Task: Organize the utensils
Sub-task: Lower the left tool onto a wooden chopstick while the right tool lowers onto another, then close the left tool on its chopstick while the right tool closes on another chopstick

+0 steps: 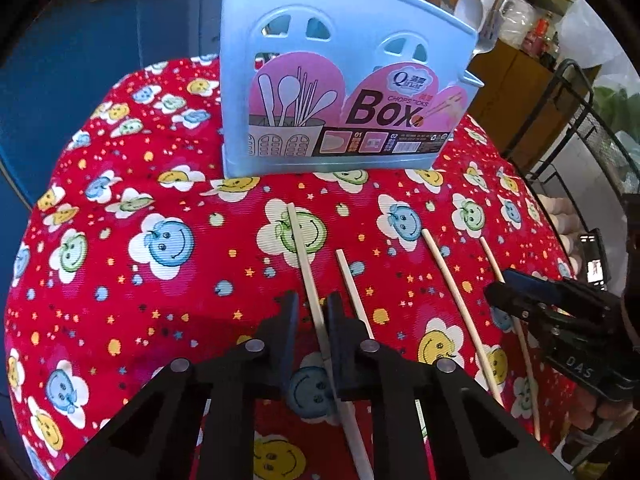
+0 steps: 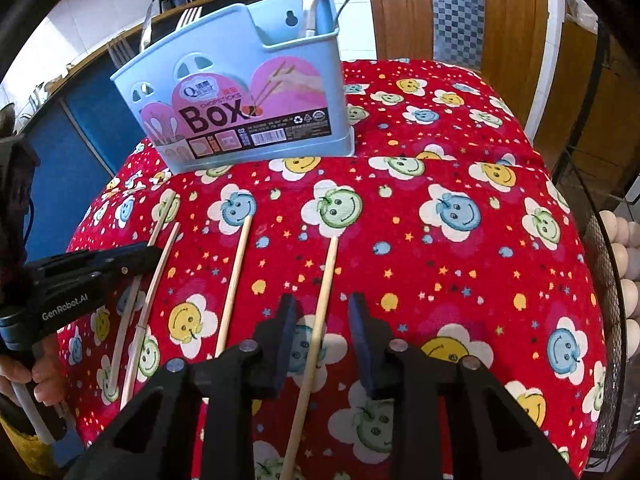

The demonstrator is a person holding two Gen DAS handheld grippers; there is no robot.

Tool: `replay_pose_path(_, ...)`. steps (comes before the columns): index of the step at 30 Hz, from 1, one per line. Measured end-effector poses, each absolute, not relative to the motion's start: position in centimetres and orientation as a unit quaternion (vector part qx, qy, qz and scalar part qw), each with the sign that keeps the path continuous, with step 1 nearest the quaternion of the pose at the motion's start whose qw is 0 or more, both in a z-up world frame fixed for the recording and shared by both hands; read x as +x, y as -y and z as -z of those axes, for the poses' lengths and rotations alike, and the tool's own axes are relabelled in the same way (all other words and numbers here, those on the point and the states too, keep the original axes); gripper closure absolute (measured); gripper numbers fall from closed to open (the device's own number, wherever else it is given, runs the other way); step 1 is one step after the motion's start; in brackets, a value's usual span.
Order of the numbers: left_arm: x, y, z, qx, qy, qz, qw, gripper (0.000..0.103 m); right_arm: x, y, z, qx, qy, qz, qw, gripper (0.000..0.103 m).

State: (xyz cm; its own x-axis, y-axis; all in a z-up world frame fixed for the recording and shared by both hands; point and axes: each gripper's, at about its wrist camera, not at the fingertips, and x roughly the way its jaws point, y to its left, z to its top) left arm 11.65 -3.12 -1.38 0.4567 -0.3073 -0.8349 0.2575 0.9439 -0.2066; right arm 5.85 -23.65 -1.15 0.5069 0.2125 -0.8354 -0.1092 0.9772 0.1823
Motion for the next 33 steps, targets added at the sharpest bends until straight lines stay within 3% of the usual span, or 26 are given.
replay_pose_path(7,13.2,2.8,1.4,-0.038,-0.518,0.184,0.834,0.089,6.8,23.9,1.3,0.054,-0.504,-0.095,0.857,0.084)
replay_pose_path(14,13.2,2.3,1.3,-0.059,-0.516,0.183,0.835,0.098,7.3,24.9,1.3,0.083,-0.506,-0.096,0.853,0.096)
replay_pose_path(33,9.5,1.5,-3.3,-0.141,-0.412,0.21,0.875,0.099,4.4,25.8,-2.9,0.146,-0.4,-0.148,0.893,0.097)
